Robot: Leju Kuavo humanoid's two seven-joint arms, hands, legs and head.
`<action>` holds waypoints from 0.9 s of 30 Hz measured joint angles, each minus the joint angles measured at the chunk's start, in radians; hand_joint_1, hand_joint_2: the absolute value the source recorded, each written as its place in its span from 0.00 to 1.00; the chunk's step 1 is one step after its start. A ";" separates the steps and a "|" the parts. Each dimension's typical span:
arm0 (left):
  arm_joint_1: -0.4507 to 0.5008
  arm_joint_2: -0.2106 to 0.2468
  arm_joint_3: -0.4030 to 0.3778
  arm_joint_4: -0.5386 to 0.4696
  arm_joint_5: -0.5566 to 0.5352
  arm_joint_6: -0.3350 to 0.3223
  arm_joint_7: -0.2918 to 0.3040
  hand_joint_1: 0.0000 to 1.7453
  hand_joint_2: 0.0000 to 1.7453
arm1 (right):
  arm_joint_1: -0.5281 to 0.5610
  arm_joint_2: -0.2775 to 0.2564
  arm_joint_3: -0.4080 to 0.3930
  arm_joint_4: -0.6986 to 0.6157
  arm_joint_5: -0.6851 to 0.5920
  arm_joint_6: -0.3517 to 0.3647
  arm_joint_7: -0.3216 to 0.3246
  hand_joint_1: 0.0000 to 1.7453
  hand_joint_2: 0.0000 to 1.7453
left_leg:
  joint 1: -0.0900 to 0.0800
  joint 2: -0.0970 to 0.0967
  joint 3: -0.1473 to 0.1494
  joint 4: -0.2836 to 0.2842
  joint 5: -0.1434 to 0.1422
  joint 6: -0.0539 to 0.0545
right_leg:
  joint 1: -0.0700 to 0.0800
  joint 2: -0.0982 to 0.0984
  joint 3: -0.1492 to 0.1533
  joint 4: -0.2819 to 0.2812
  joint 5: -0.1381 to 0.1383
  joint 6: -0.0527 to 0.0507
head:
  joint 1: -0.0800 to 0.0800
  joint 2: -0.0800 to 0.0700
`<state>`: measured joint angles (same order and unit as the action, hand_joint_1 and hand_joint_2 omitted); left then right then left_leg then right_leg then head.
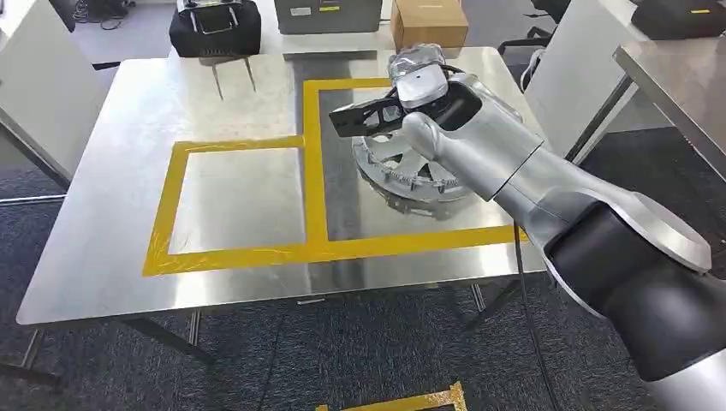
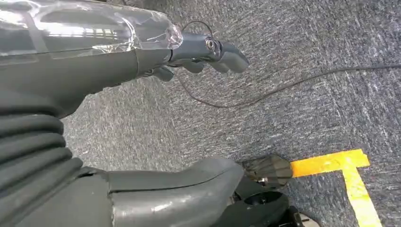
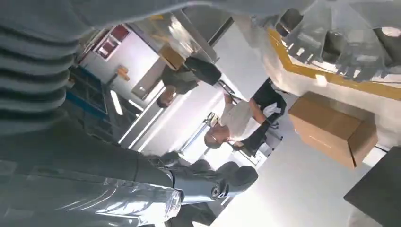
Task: Take the parts from the cabinet and place them on the table.
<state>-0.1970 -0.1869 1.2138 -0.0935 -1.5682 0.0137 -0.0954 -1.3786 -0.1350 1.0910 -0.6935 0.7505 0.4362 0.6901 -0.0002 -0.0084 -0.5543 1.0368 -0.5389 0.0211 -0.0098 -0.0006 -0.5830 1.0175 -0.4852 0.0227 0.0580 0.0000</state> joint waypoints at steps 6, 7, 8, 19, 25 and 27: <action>0.000 0.001 0.000 0.000 0.000 0.000 -0.003 0.00 0.00 | 0.017 -0.002 -0.040 -0.036 -0.201 -0.200 -0.069 0.00 0.00 | 0.000 0.002 0.000 0.000 0.000 0.000 | 0.000 0.000 0.000 0.000 0.000 0.000 | 0.000 0.000; 0.000 0.002 0.000 0.000 0.000 0.001 -0.005 0.00 0.00 | 0.021 -0.002 -0.052 -0.049 -0.252 -0.247 -0.088 0.00 0.00 | 0.000 0.002 0.000 0.000 0.000 0.000 | 0.000 0.000 0.000 0.000 0.000 0.000 | -0.001 0.000; 0.000 0.002 0.000 -0.001 0.000 0.002 -0.007 0.00 0.00 | 0.027 -0.002 -0.066 -0.066 -0.319 -0.309 -0.114 0.00 0.00 | 0.000 0.002 0.000 0.000 0.000 0.000 | 0.000 0.000 0.000 0.000 0.000 0.000 | -0.002 0.000; 0.006 0.012 0.001 -0.005 0.000 0.018 -0.037 0.00 0.00 | 0.238 -0.040 -0.209 -0.478 -0.749 -0.744 -0.358 0.00 0.00 | 0.000 -0.002 0.001 0.000 0.000 0.000 | 0.000 -0.001 0.002 0.000 0.000 0.000 | -0.001 0.000; 0.030 0.020 0.004 -0.005 0.023 0.052 -0.062 0.00 0.00 | 0.595 -0.060 -0.293 -0.815 -0.858 -0.869 -0.672 0.00 0.00 | 0.005 -0.015 0.013 -0.001 -0.003 -0.003 | 0.004 -0.011 0.018 -0.006 -0.007 -0.001 | -0.001 0.000; 0.037 0.027 0.006 -0.005 0.026 0.054 -0.059 0.00 0.00 | 0.732 -0.067 -0.308 -0.913 -0.870 -0.875 -0.747 0.00 0.00 | 0.005 -0.019 0.014 -0.001 -0.004 -0.003 | 0.004 -0.014 0.020 -0.007 -0.009 0.001 | 0.002 0.000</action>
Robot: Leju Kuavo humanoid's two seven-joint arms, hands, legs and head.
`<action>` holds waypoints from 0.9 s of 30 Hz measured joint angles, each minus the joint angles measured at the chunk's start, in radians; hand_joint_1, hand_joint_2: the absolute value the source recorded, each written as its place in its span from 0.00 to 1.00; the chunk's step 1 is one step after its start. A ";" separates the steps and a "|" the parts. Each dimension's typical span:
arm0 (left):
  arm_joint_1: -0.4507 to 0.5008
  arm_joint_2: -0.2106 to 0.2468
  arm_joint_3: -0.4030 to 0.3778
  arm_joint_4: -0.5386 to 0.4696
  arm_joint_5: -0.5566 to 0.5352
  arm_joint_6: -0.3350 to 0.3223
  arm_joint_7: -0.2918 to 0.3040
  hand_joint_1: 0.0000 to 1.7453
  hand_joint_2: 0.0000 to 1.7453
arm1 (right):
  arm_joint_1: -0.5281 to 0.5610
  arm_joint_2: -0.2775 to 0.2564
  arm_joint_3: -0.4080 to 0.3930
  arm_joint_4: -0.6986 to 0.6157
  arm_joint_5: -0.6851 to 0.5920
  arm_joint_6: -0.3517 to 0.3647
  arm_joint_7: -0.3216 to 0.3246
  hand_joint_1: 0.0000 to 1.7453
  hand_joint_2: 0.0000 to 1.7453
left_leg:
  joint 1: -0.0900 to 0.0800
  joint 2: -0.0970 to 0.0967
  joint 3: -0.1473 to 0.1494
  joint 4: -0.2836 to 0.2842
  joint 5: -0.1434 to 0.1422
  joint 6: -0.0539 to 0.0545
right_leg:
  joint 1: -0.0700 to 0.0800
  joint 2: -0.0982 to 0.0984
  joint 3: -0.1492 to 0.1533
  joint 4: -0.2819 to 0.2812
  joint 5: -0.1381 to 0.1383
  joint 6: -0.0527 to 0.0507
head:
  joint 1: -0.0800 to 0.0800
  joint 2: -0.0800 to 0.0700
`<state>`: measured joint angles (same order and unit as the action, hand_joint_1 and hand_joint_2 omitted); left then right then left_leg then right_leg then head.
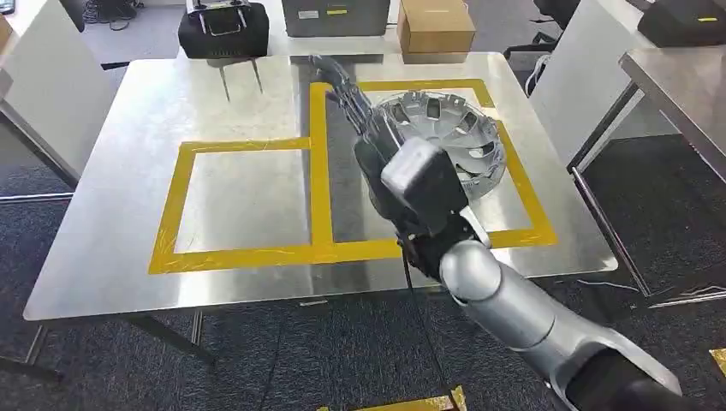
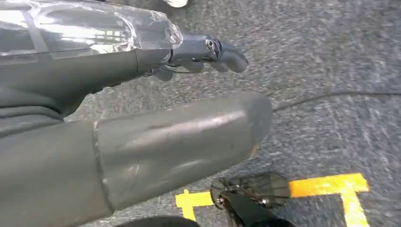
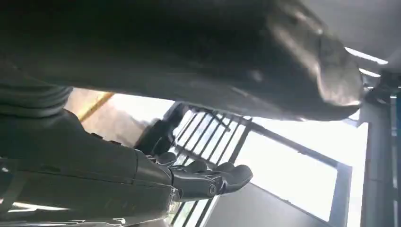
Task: Take the parts from the cabinet and place them on the table.
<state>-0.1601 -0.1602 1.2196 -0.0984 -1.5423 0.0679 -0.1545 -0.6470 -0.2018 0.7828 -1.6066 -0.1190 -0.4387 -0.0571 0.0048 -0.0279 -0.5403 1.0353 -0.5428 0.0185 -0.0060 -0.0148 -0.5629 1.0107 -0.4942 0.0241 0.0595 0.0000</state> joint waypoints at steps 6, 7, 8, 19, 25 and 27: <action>0.003 0.003 0.002 0.000 0.001 0.001 0.000 0.00 0.00 | 0.064 -0.005 -0.007 -0.062 -0.014 0.000 -0.028 0.00 0.00 | 0.000 0.000 -0.001 0.000 0.000 0.000 | 0.000 0.000 0.000 0.000 0.000 0.000 | 0.000 0.000; 0.004 0.005 0.003 0.000 0.002 0.002 0.000 0.00 0.00 | 0.092 -0.009 -0.013 -0.091 -0.022 0.004 -0.047 0.00 0.00 | 0.000 0.000 -0.001 0.000 0.000 0.000 | 0.000 0.000 0.000 0.000 0.000 0.000 | 0.000 0.000; 0.005 0.008 0.005 0.000 0.005 0.007 0.000 0.00 0.00 | 0.171 -0.015 -0.034 -0.155 -0.029 0.015 -0.081 0.00 0.00 | 0.000 0.000 0.000 0.000 -0.001 0.001 | 0.000 0.000 0.000 -0.001 0.000 0.000 | -0.002 0.000; 0.005 0.023 0.048 0.000 -0.019 0.030 -0.020 0.00 0.00 | 0.566 -0.035 -0.074 -0.278 -0.078 0.035 -0.223 0.00 0.00 | -0.006 0.024 0.002 0.000 -0.004 0.004 | -0.003 0.010 0.000 -0.004 0.004 0.006 | -0.005 0.000; 0.003 0.030 0.055 0.000 -0.026 0.034 -0.013 0.00 0.00 | 0.565 -0.032 -0.073 -0.294 -0.068 0.038 -0.215 0.00 0.00 | -0.007 0.028 0.002 -0.006 0.005 0.021 | -0.009 0.015 0.001 -0.008 0.014 0.021 | -0.008 0.000; 0.002 0.030 0.055 0.000 -0.026 0.037 -0.003 0.00 0.00 | 0.566 -0.032 -0.074 -0.295 -0.069 0.038 -0.215 0.00 0.00 | -0.002 0.030 0.005 -0.017 0.015 0.030 | -0.010 0.015 -0.020 0.037 -0.030 0.025 | 0.001 0.000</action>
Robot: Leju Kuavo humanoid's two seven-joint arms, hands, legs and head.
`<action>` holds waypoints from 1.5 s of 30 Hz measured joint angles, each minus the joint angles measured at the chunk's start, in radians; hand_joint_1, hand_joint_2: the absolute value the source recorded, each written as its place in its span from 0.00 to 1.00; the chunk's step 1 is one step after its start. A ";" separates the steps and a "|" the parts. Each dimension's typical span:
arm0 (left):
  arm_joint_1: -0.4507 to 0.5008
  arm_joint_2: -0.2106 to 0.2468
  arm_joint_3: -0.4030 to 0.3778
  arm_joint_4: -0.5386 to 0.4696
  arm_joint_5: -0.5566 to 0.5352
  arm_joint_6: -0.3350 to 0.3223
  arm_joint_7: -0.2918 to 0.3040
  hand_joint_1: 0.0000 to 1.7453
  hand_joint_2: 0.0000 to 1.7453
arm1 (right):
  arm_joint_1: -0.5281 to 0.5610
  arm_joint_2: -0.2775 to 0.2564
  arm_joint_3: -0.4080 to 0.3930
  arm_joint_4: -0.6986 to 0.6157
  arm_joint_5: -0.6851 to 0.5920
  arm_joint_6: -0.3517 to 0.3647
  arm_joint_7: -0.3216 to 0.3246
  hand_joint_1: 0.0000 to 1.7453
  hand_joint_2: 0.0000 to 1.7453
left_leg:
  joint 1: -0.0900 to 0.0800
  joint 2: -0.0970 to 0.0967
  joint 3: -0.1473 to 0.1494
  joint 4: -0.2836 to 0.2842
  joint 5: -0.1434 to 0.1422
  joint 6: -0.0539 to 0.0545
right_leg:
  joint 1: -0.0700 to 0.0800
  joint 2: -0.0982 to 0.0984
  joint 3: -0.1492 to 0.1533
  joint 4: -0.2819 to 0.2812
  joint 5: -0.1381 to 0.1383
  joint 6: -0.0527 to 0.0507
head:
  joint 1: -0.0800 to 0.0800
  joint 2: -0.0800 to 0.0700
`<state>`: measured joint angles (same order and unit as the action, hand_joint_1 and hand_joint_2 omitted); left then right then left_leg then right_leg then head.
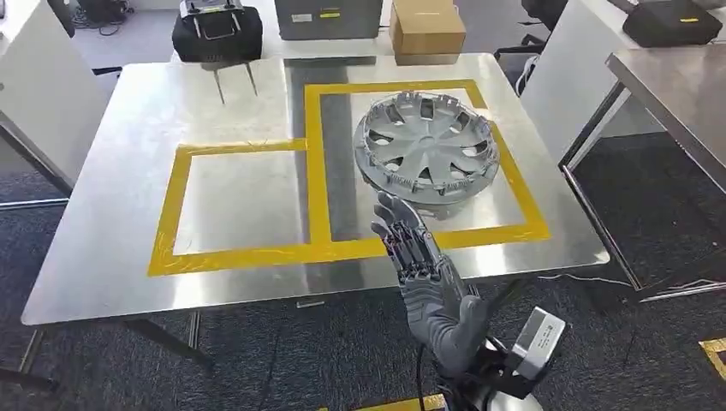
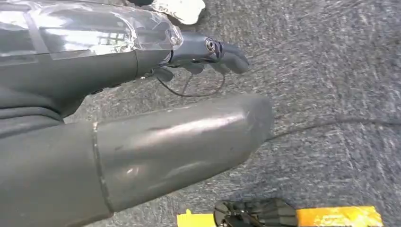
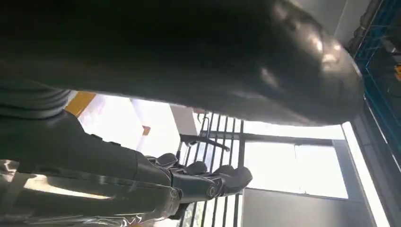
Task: Take the parts from the cabinet and place them on the table.
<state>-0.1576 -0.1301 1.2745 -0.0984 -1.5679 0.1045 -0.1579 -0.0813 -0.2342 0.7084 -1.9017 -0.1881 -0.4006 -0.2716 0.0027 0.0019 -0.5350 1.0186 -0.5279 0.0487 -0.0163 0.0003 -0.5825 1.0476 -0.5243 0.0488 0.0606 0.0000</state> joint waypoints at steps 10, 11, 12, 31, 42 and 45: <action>-0.002 -0.003 0.006 0.000 0.000 0.002 0.011 0.00 0.00 | 0.011 0.000 -0.001 -0.001 -0.003 0.000 0.000 0.00 0.00 | -0.012 -0.004 -0.006 0.004 -0.002 -0.012 | 0.016 -0.001 0.008 -0.024 0.048 -0.050 | 0.015 0.000; -0.002 -0.003 0.007 0.000 0.000 0.003 0.011 0.00 0.00 | 0.010 0.001 -0.001 -0.003 -0.003 0.000 0.000 0.00 0.00 | -0.010 -0.002 -0.011 0.004 0.002 -0.019 | 0.019 -0.001 0.010 -0.032 0.041 -0.054 | 0.022 0.000; -0.002 -0.003 0.007 0.000 0.000 0.003 0.011 0.00 0.00 | 0.011 0.001 -0.001 -0.003 -0.003 0.000 0.000 0.00 0.00 | -0.008 -0.001 -0.013 0.001 0.004 -0.024 | 0.019 0.000 0.009 -0.034 0.041 -0.054 | 0.024 0.000; -0.005 0.000 0.022 0.000 0.000 0.002 0.014 0.00 0.00 | 0.040 0.004 -0.053 0.007 -0.054 -0.101 -0.027 0.00 0.00 | 0.018 -0.004 -0.021 0.014 0.010 -0.024 | -0.006 -0.003 -0.034 0.031 -0.005 -0.002 | -0.013 0.000; -0.005 -0.014 0.024 0.000 0.000 0.005 0.014 0.00 0.00 | 0.084 0.003 -0.184 0.231 -0.274 -0.140 -0.148 0.00 0.00 | -0.008 -0.006 -0.064 0.014 0.048 -0.021 | 0.044 -0.008 0.063 -0.047 0.003 -0.092 | 0.008 0.000; -0.004 -0.015 0.024 0.001 -0.002 0.005 0.015 0.00 0.00 | 0.083 0.007 -0.217 0.354 -0.304 -0.121 -0.169 0.00 0.00 | -0.011 -0.005 -0.063 0.011 0.043 -0.034 | 0.032 -0.017 0.079 -0.098 0.039 -0.085 | 0.024 0.000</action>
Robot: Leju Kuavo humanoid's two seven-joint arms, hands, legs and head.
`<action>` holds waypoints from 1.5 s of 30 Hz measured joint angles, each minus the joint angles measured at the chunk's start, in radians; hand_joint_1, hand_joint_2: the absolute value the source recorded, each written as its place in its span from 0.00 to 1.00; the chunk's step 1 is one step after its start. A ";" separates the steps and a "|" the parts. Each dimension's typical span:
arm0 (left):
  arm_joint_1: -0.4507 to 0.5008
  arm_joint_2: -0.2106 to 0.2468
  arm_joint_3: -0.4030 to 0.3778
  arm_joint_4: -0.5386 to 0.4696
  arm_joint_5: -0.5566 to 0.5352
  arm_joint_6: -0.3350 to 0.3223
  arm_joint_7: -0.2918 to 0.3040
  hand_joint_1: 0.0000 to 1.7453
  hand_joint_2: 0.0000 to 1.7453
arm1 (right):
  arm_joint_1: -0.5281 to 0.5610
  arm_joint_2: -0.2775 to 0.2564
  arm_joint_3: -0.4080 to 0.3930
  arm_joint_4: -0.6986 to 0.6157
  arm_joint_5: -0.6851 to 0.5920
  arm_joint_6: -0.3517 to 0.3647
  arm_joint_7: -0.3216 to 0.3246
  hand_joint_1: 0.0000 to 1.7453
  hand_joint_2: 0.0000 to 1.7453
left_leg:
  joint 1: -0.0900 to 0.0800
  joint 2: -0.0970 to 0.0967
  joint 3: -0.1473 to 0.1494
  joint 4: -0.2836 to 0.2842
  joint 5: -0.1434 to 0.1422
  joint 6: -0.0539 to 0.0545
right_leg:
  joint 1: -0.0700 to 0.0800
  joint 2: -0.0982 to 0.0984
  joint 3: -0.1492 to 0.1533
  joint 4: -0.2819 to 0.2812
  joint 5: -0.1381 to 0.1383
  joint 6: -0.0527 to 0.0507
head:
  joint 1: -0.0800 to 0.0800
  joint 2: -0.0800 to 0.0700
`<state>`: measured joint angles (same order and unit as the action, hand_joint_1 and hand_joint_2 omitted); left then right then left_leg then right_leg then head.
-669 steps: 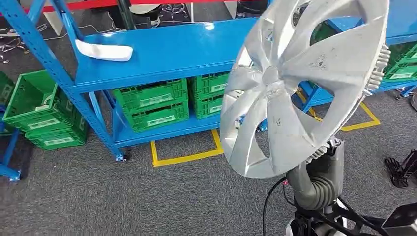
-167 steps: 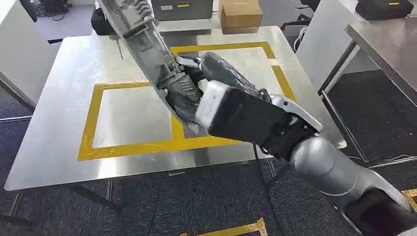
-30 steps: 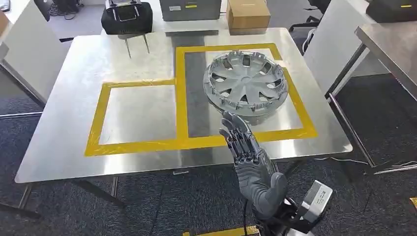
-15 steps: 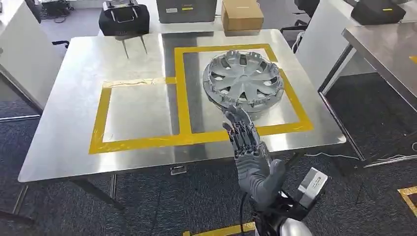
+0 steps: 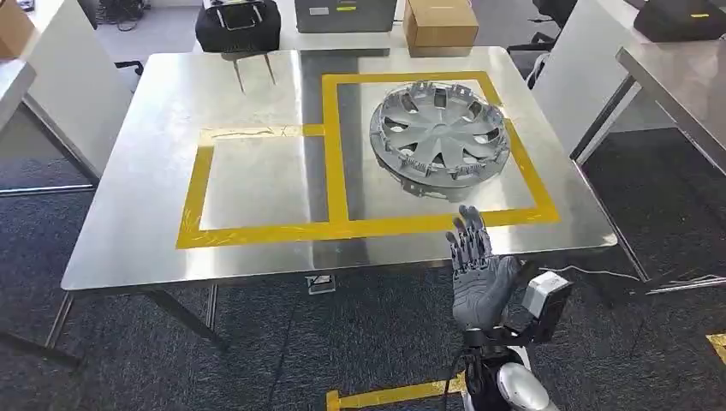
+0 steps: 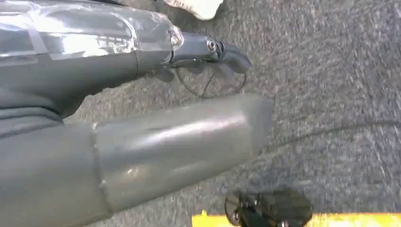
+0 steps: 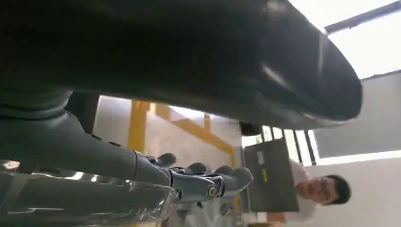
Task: Take the parts from the cabinet and place them on the table.
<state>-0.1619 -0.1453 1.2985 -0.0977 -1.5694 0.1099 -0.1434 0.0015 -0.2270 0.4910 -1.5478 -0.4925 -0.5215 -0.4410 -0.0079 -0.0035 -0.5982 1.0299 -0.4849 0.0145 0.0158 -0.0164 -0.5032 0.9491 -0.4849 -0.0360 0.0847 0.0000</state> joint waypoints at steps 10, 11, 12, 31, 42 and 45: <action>-0.003 0.005 0.000 0.000 0.000 0.001 0.006 0.00 0.00 | -0.002 0.031 -0.058 0.247 -0.093 0.020 -0.041 0.00 0.00 | 0.034 0.000 0.055 0.008 -0.062 -0.062 | -0.028 0.002 -0.071 0.055 0.012 0.047 | -0.053 0.000; -0.002 0.006 0.000 0.000 0.000 0.001 0.006 0.00 0.00 | -0.005 0.031 -0.064 0.277 -0.109 0.031 -0.056 0.00 0.00 | 0.035 0.001 0.049 0.007 -0.051 -0.039 | -0.027 0.005 -0.076 0.065 0.012 0.051 | -0.051 0.000; 0.000 0.007 0.000 0.000 0.000 0.002 0.006 0.00 0.00 | -0.006 0.035 -0.069 0.302 -0.121 0.042 -0.072 0.00 0.00 | 0.034 0.001 0.045 0.009 -0.050 -0.030 | -0.030 0.005 -0.077 0.063 0.016 0.056 | -0.045 0.000; -0.004 0.002 0.000 0.000 0.000 0.007 0.003 0.00 0.00 | -0.041 0.060 -0.125 0.517 -0.147 0.052 -0.084 0.00 0.00 | 0.015 0.004 -0.026 0.019 -0.001 -0.024 | -0.013 0.007 0.001 0.017 -0.014 0.021 | 0.003 0.000; -0.008 0.007 0.016 0.000 0.000 0.009 0.002 0.00 0.00 | -0.098 0.092 -0.126 0.849 -0.199 0.115 -0.048 0.00 0.00 | 0.022 0.001 0.055 0.016 -0.064 -0.024 | -0.010 0.006 -0.094 0.078 0.013 0.038 | -0.046 0.000; -0.003 0.008 0.019 0.000 0.000 0.010 0.004 0.00 0.00 | -0.095 0.100 -0.124 0.962 -0.187 0.122 0.020 0.00 0.00 | 0.022 -0.001 0.046 0.008 -0.046 0.001 | -0.016 0.008 -0.098 0.074 0.022 0.057 | -0.046 0.000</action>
<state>-0.1644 -0.1373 1.3180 -0.0977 -1.5694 0.1202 -0.1392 -0.0940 -0.1270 0.3666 -0.5861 -0.6798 -0.3994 -0.4208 0.0140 -0.0050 -0.5524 1.0382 -0.5308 0.0159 0.0001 -0.0089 -0.6012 1.0234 -0.4625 0.0213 0.0386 0.0000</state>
